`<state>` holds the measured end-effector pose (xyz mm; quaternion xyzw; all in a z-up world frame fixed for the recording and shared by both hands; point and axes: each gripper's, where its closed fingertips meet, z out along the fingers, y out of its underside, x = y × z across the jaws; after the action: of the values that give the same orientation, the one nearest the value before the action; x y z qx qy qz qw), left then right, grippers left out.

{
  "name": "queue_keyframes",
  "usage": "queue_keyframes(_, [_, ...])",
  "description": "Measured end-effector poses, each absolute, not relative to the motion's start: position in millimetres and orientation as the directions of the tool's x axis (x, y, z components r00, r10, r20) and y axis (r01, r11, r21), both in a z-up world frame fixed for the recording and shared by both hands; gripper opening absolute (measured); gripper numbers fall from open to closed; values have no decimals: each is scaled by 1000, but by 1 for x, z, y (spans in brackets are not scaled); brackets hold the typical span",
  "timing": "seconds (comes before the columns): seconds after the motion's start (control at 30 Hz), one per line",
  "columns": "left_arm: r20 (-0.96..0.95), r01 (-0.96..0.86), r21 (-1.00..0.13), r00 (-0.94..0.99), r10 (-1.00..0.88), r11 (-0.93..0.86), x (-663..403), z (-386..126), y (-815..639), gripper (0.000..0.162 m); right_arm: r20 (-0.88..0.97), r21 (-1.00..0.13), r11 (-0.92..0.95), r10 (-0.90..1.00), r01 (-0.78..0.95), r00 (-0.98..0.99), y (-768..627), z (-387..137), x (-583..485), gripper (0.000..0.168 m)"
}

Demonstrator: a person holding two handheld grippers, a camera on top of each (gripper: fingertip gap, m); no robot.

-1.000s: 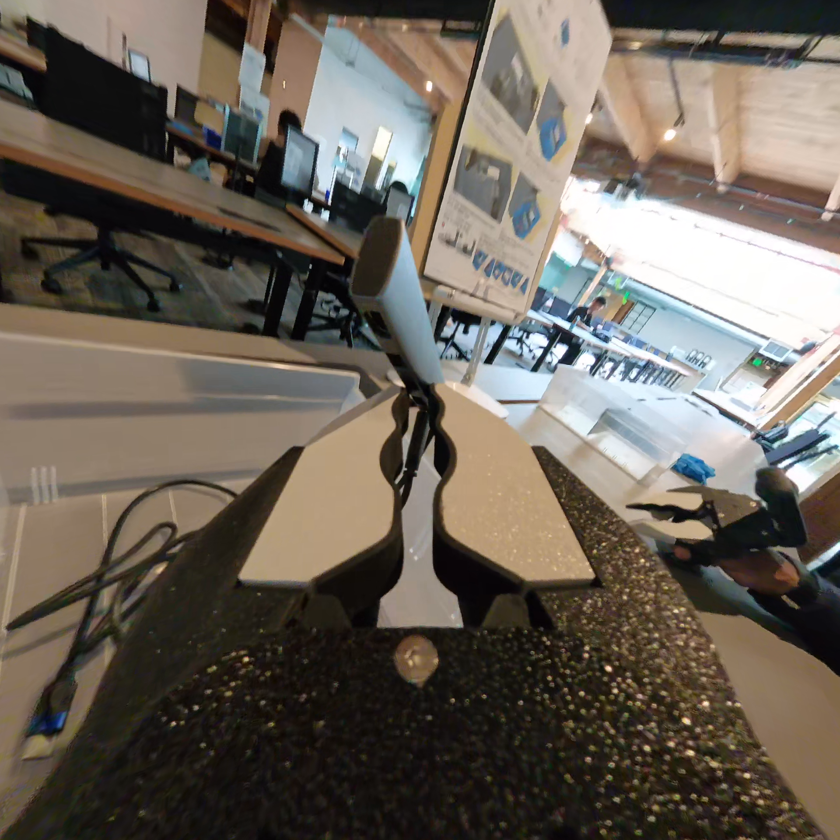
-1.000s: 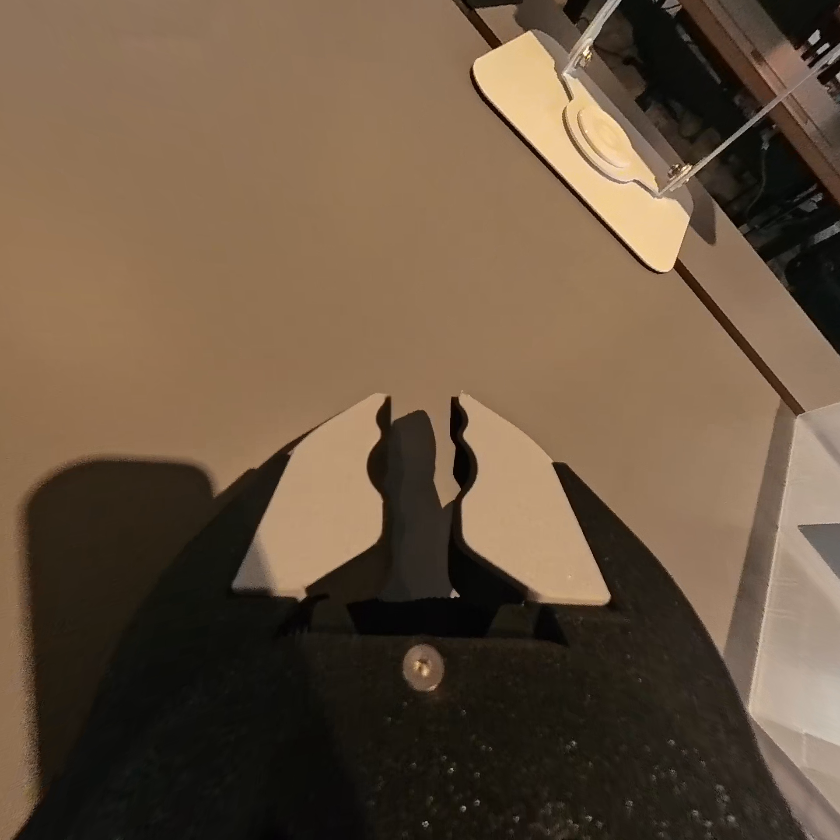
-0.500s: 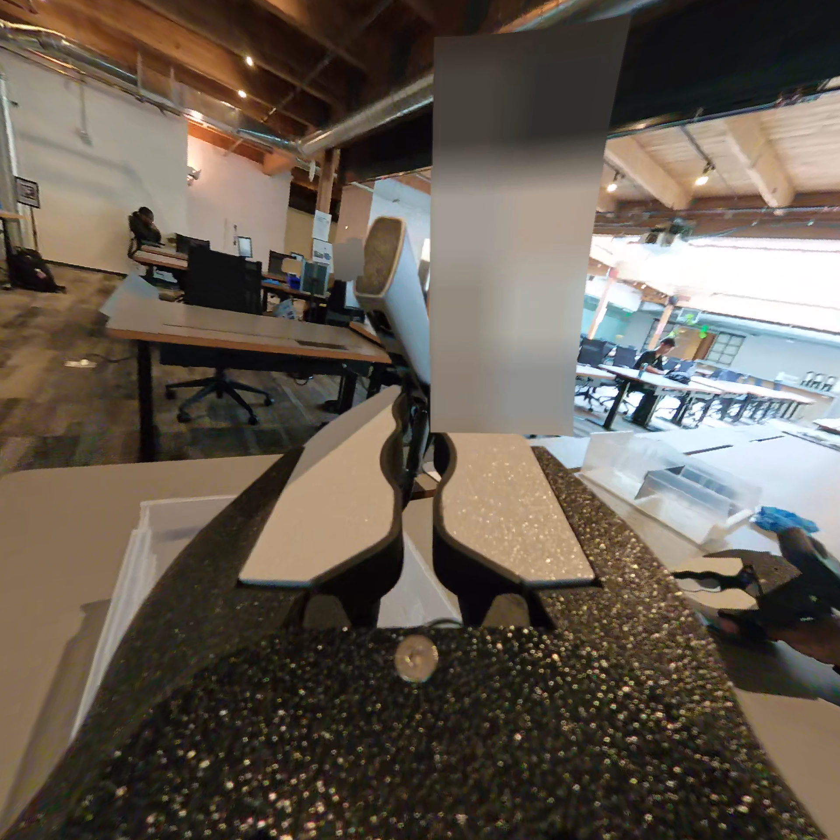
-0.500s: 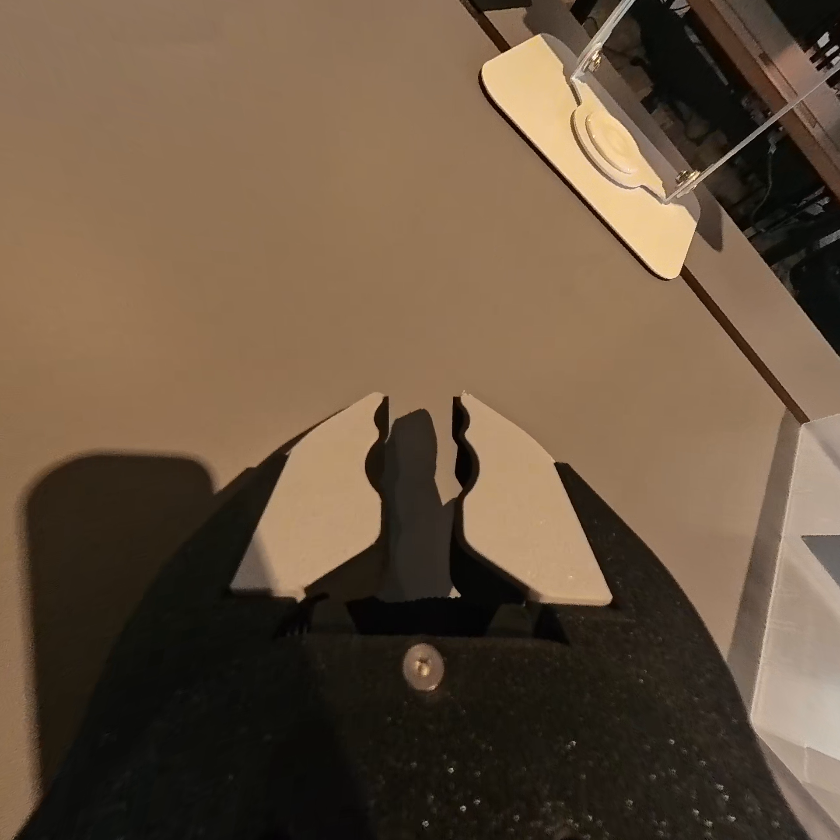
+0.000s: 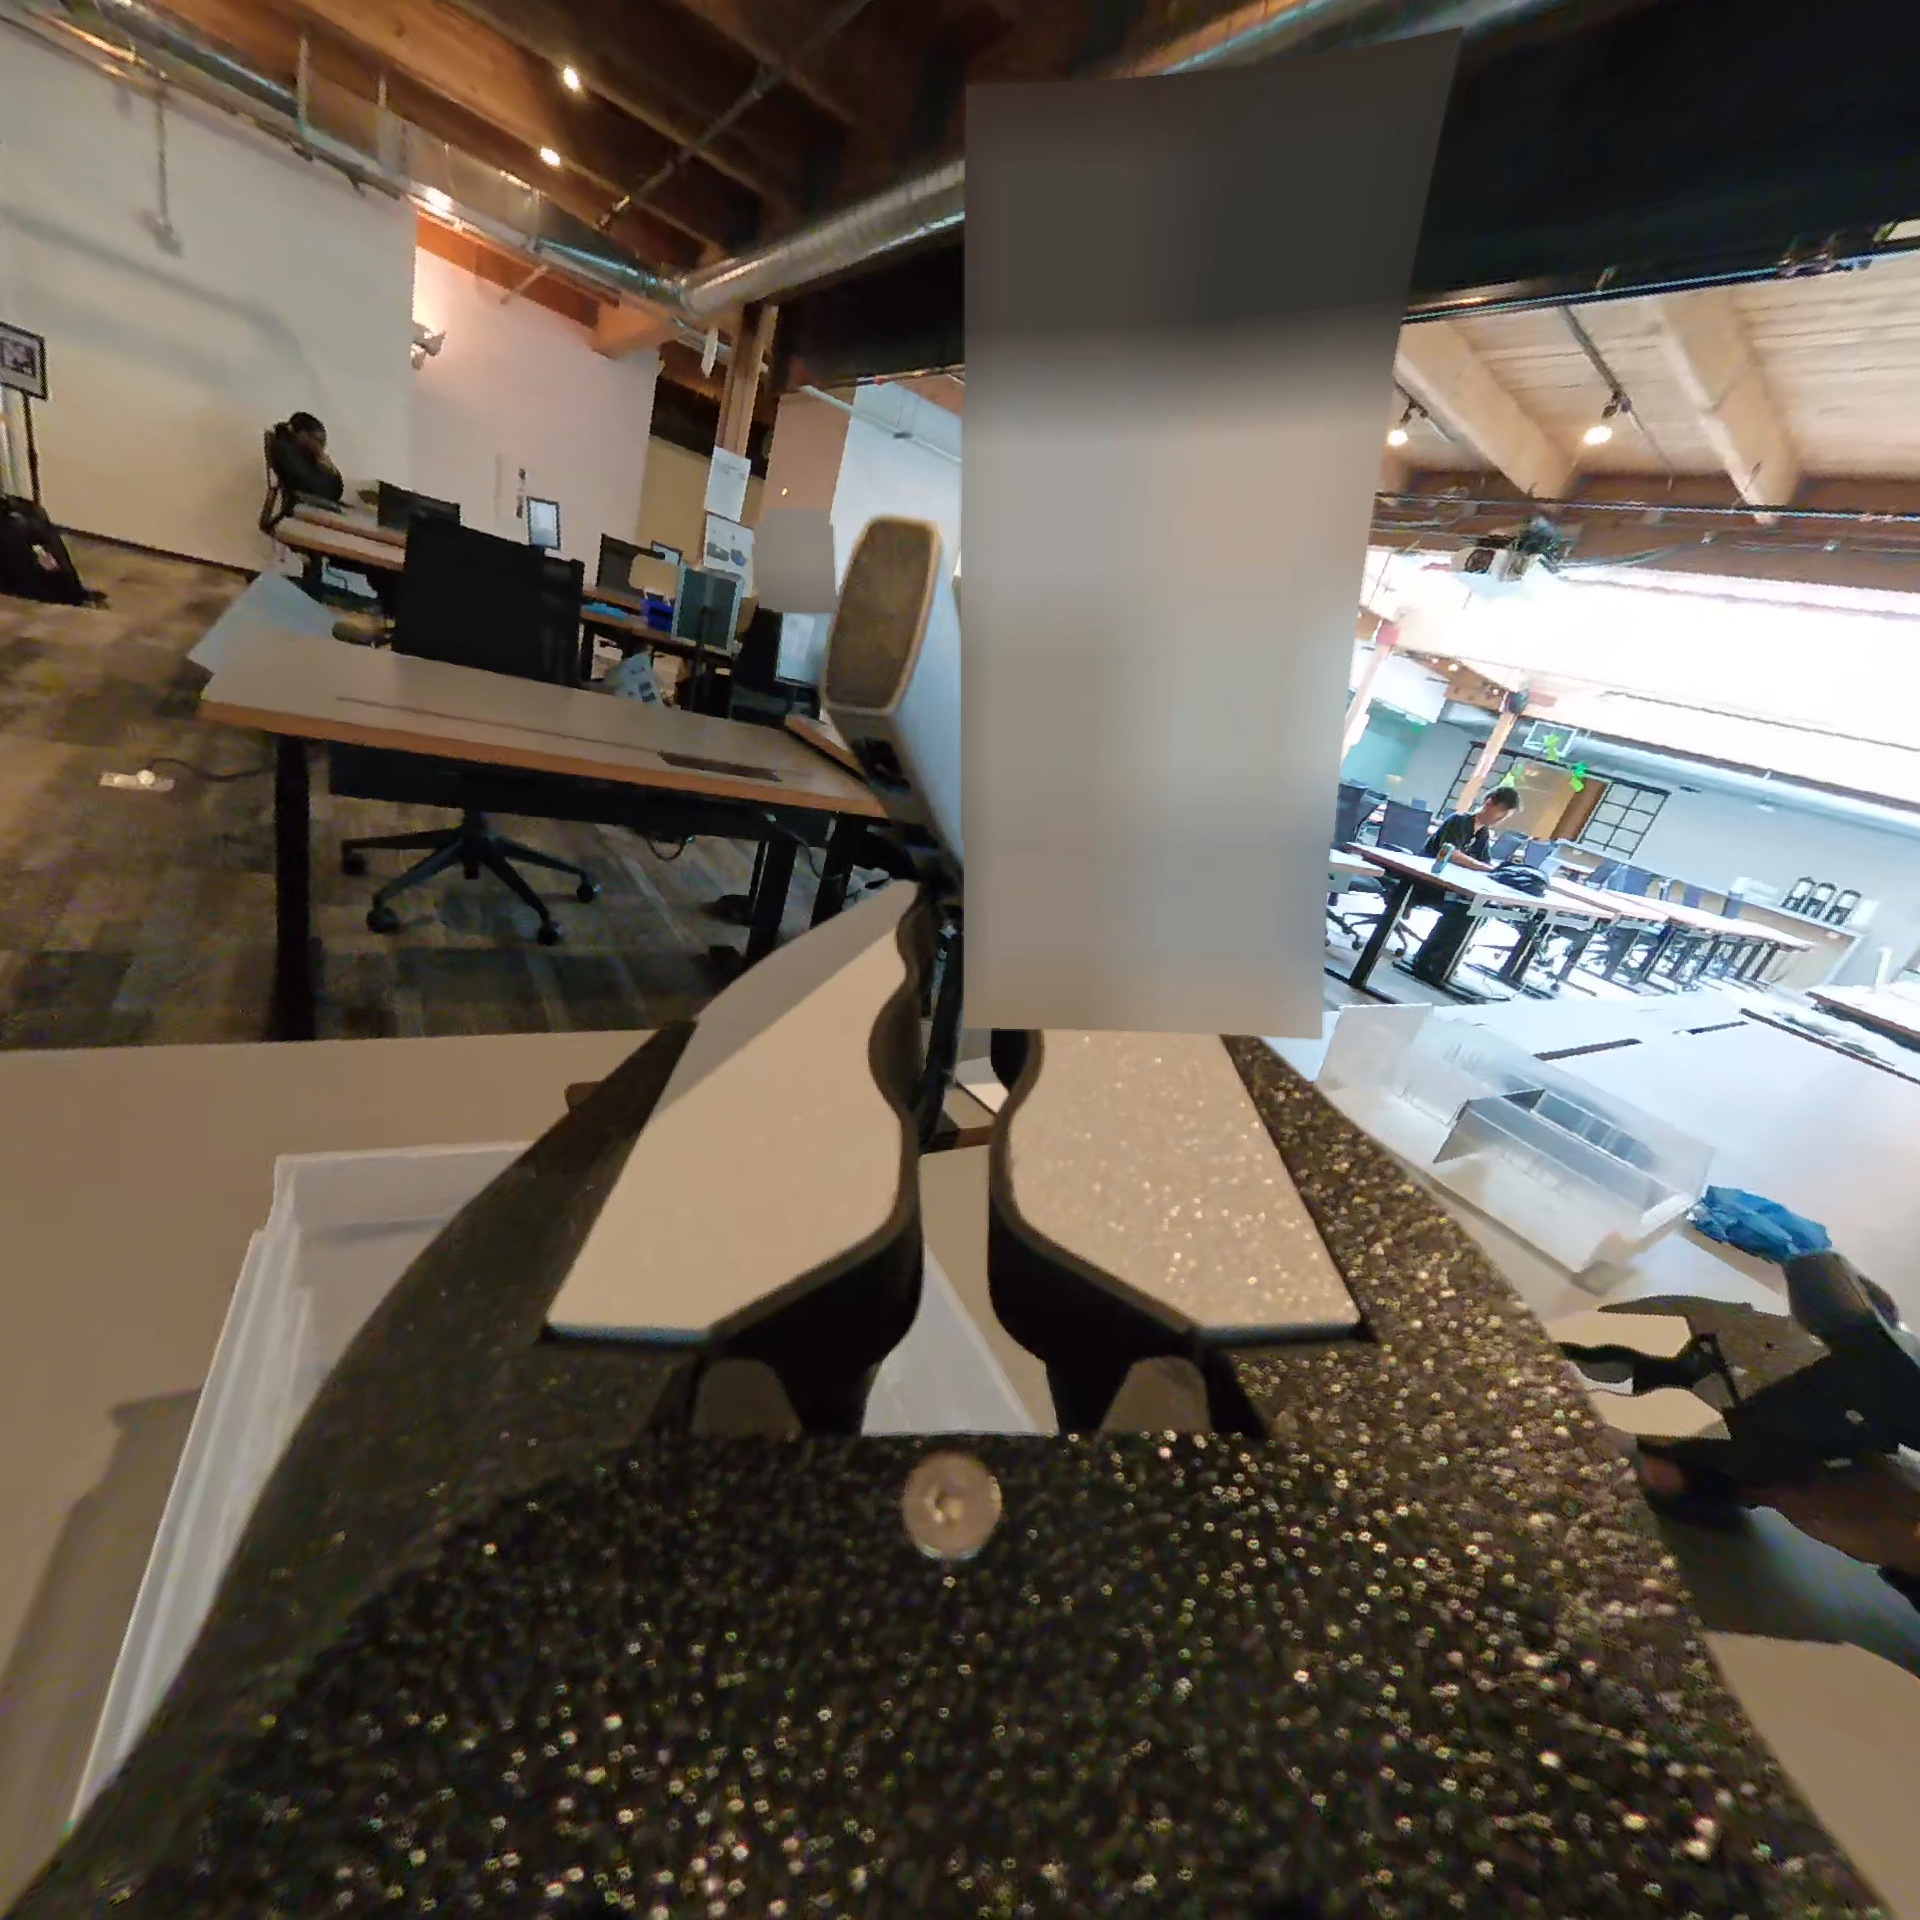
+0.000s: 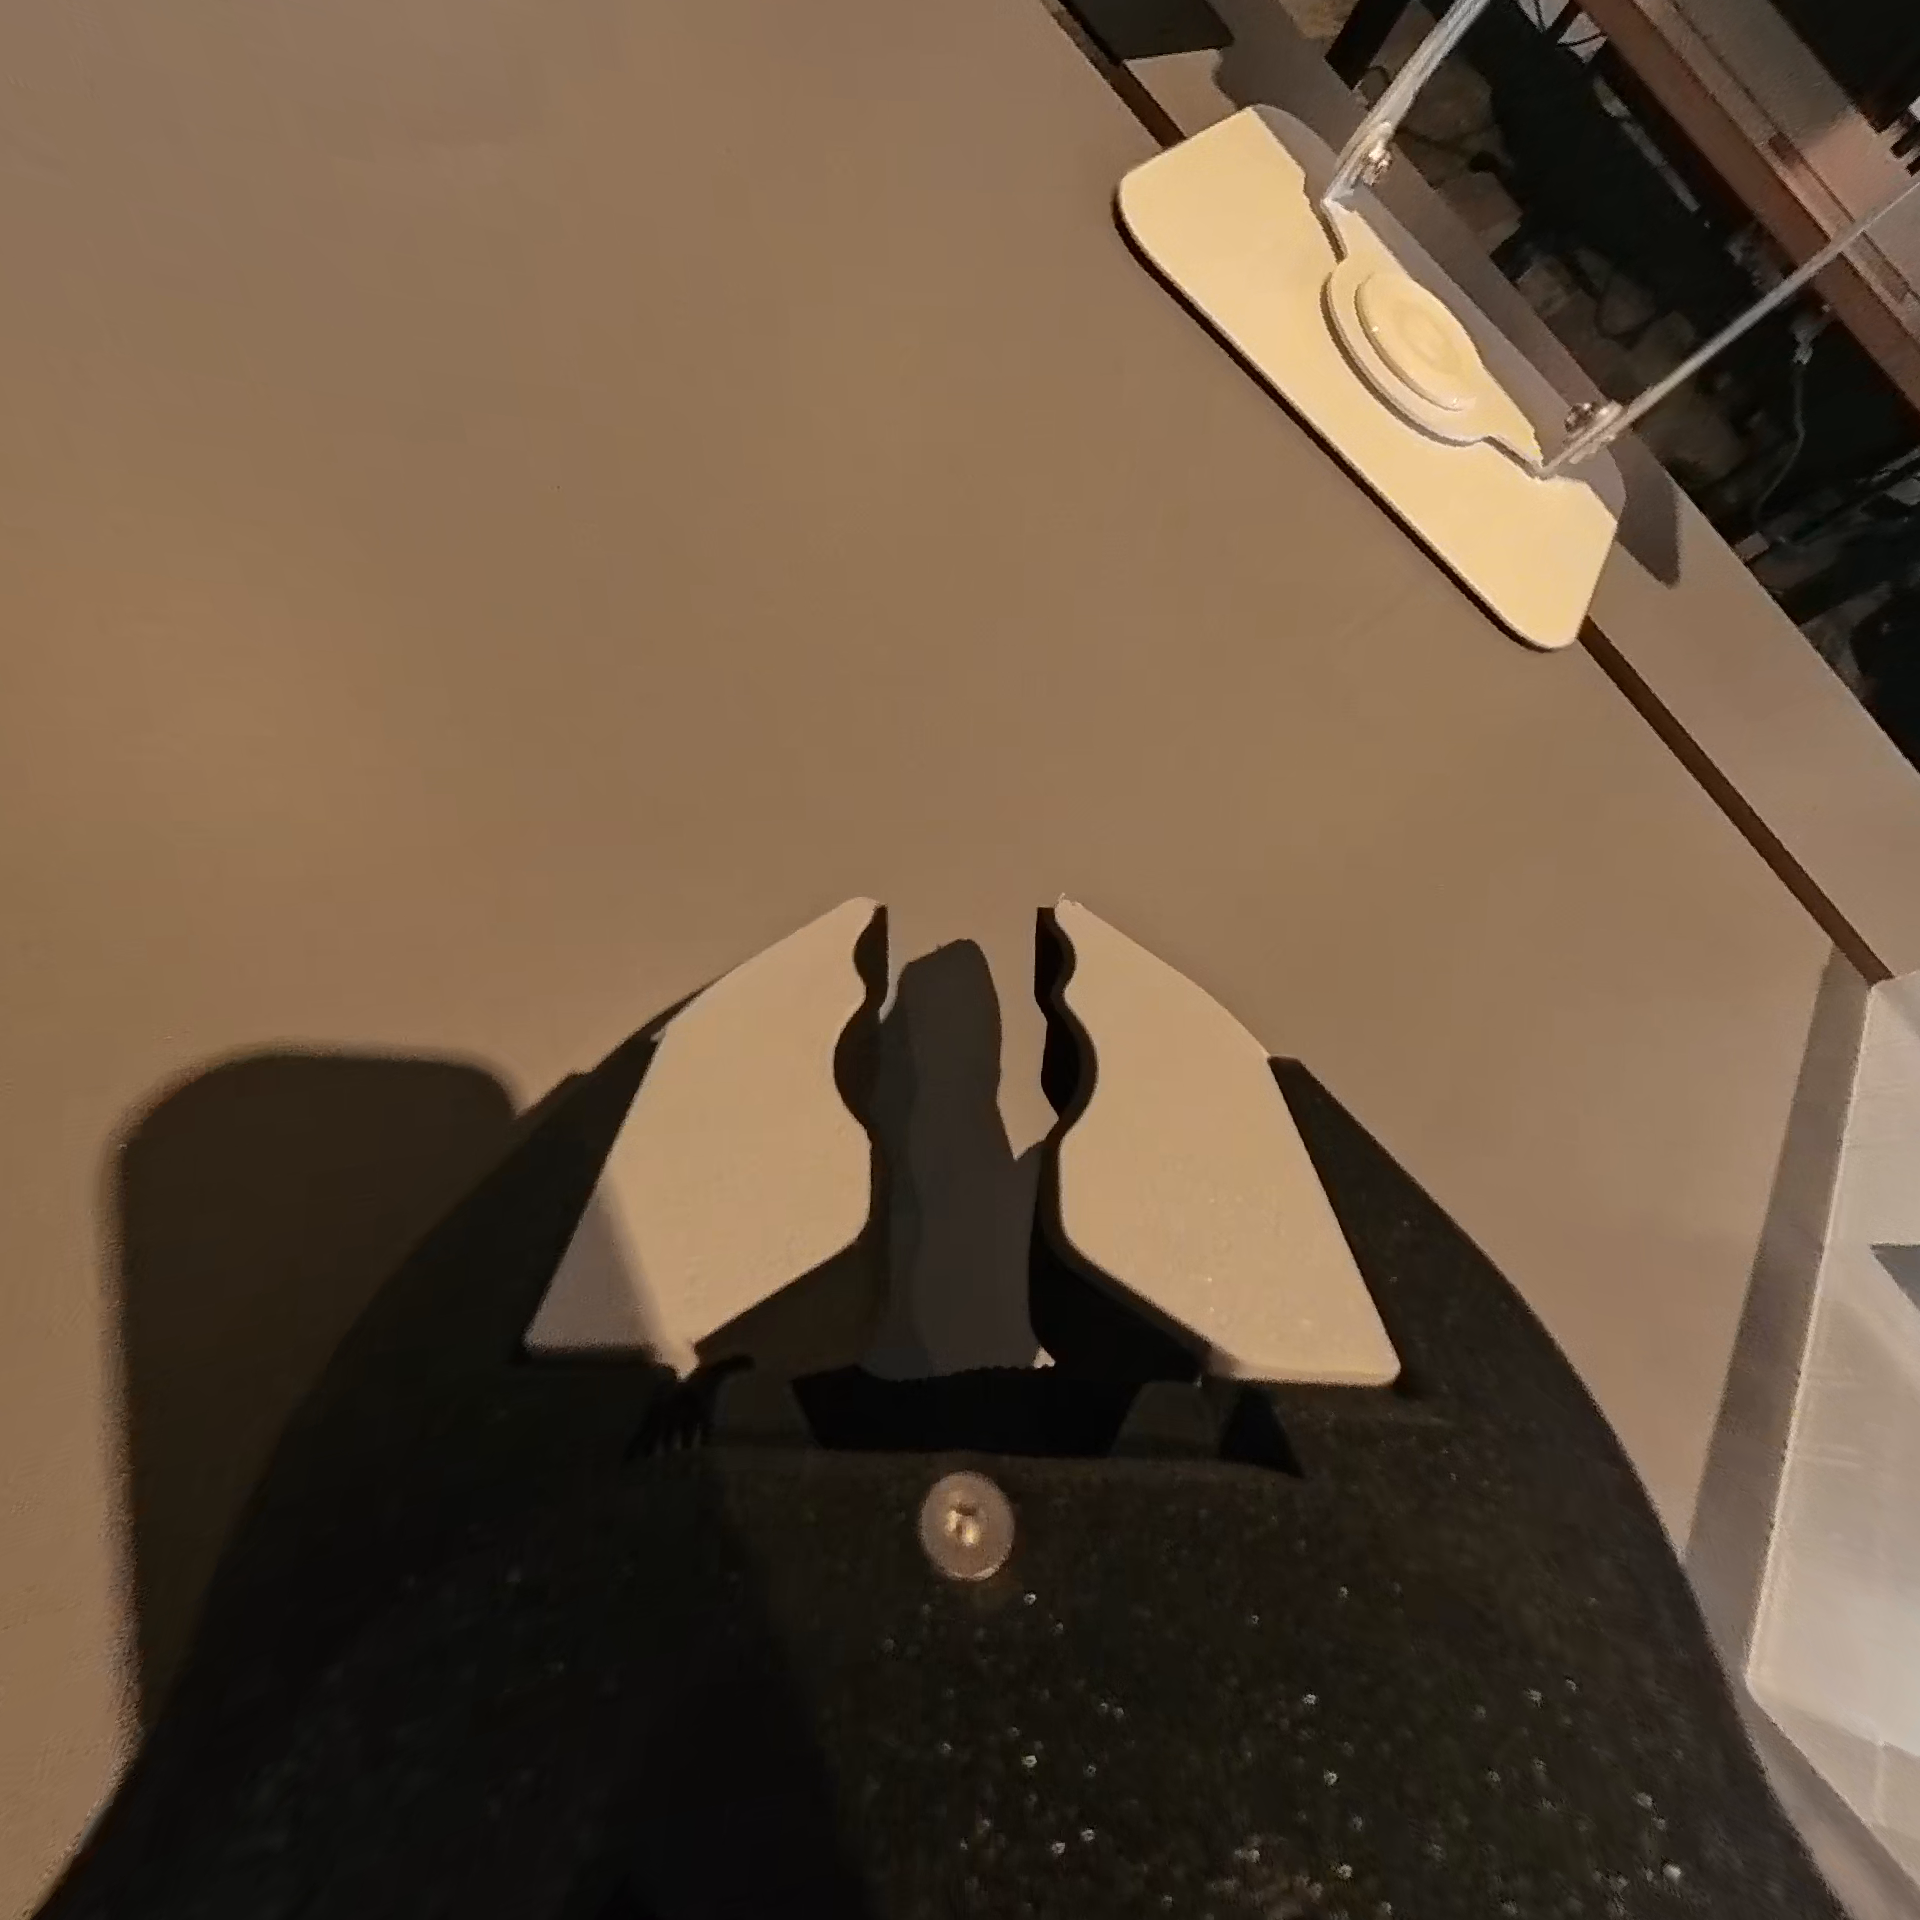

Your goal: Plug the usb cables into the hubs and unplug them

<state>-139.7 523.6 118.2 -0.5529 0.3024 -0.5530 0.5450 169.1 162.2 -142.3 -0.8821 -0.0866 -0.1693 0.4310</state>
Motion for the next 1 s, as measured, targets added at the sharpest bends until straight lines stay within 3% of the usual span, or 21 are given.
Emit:
queue_keyframes(0.2, [245,233,-951,156,-957,-205,-126,132,523,7,257,-783,-538,179,313,950,190,-127,125,28])
queue_keyframes(0.4, [190,78,-979,0,-982,-190,-96,100,502,7,222,-906,-236,441,351,870,286,-13,44,34])
queue_keyframes(0.53, [181,0,-983,-105,-978,-182,-87,71,485,7,278,-915,-103,541,390,794,357,40,-8,46])
queue_keyframes(0.8, [140,-89,-989,-313,-939,-118,-70,48,444,7,249,-942,-56,545,330,801,434,37,-53,50])
queue_keyframes(0.87, [126,-107,-990,-367,-922,-92,-66,45,432,7,247,-937,-76,546,340,801,439,24,-53,42])
queue_keyframes(0.97, [133,-151,-986,-404,-905,-78,-60,37,421,7,210,-945,-79,594,316,777,433,9,-58,10])
queue_keyframes(1.0, [137,-165,-983,-395,-908,-77,-58,34,421,7,202,-947,-82,599,310,775,432,5,-57,9])
